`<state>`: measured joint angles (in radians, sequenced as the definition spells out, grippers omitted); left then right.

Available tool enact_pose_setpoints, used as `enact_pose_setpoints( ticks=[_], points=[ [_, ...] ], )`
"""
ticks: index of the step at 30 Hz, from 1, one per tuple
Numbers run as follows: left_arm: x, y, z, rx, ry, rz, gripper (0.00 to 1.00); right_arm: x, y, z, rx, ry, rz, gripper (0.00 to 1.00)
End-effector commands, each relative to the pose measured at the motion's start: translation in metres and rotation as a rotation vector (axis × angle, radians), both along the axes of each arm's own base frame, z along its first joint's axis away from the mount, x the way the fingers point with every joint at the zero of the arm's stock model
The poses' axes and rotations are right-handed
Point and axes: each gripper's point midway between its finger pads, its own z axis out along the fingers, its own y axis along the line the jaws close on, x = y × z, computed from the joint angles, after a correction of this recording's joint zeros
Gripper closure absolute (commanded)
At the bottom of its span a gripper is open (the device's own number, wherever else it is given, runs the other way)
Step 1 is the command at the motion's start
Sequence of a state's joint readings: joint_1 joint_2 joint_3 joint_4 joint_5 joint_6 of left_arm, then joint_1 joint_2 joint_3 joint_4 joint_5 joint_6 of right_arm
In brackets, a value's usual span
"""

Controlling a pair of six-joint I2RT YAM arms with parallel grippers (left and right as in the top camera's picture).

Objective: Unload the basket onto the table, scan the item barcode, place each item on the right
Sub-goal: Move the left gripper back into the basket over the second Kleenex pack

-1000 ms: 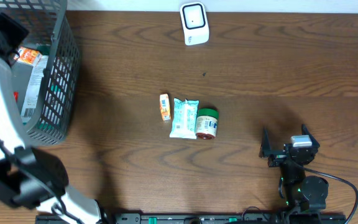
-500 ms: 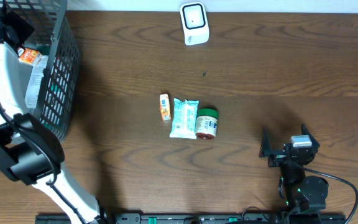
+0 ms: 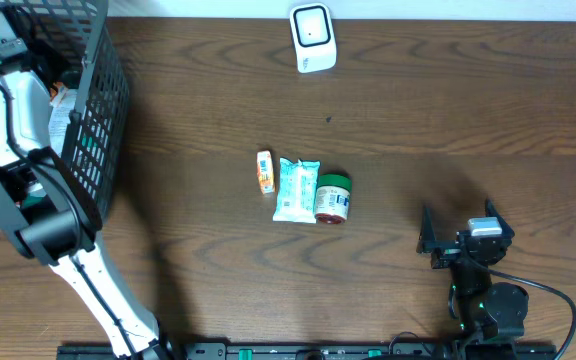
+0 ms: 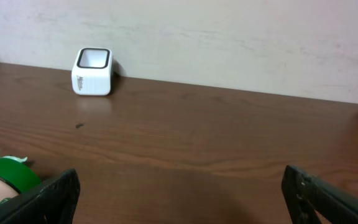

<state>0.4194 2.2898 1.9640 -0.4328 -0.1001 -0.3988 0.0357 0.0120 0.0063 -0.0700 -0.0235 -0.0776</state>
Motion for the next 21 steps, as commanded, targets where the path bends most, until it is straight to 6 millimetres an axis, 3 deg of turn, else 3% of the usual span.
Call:
enact_pose_setpoints(
  ticks=[1, 7, 11, 12, 14, 17, 21],
  points=[
    [0.004, 0.011, -0.016, 0.014, 0.009, 0.025, 0.32, 0.0, -0.002, 0.0, -0.005, 0.0, -0.006, 0.01],
    [0.005, 0.012, -0.055, -0.004, 0.051, 0.025, 0.29, 0.0, -0.002, 0.0, -0.005, 0.0, -0.006, 0.01],
    [0.005, 0.012, -0.064, -0.01, 0.065, 0.024, 0.31, 0.0, -0.002, 0.0, -0.005, 0.0, -0.006, 0.01],
    [0.005, 0.012, -0.064, -0.01, 0.064, 0.024, 0.37, 0.0, -0.002, 0.0, -0.005, 0.0, -0.006, 0.01],
    [0.005, 0.012, -0.062, -0.008, 0.06, 0.024, 0.6, 0.0, -0.002, -0.001, -0.005, 0.001, -0.006, 0.01],
    [0.003, 0.011, -0.058, -0.011, 0.065, 0.024, 0.68, 0.0, -0.002, 0.0, -0.005, 0.0, -0.006, 0.01],
    [0.001, 0.01, -0.043, -0.006, 0.054, 0.024, 0.89, 0.0, -0.002, 0.0, -0.005, 0.0, -0.006, 0.01]
  ],
)
